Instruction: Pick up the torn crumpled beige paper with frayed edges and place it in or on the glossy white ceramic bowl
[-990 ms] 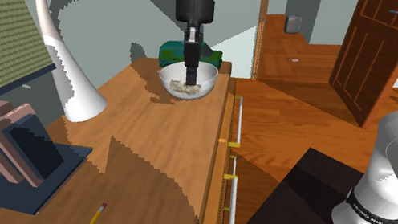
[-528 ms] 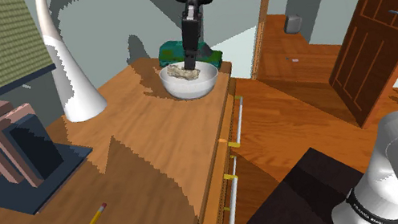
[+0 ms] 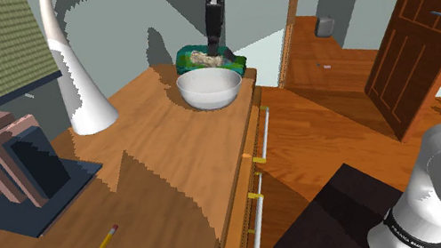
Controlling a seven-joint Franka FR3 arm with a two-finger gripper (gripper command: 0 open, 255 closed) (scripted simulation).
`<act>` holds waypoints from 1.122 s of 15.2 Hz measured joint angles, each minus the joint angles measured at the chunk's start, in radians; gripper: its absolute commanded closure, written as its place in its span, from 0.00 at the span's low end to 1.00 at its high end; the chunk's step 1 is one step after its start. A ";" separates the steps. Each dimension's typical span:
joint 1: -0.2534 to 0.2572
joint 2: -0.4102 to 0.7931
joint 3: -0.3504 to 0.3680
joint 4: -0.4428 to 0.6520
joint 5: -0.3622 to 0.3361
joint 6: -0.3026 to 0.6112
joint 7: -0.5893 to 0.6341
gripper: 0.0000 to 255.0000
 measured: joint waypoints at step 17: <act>-0.096 0.134 -0.078 0.086 -0.002 -0.003 -0.182 1.00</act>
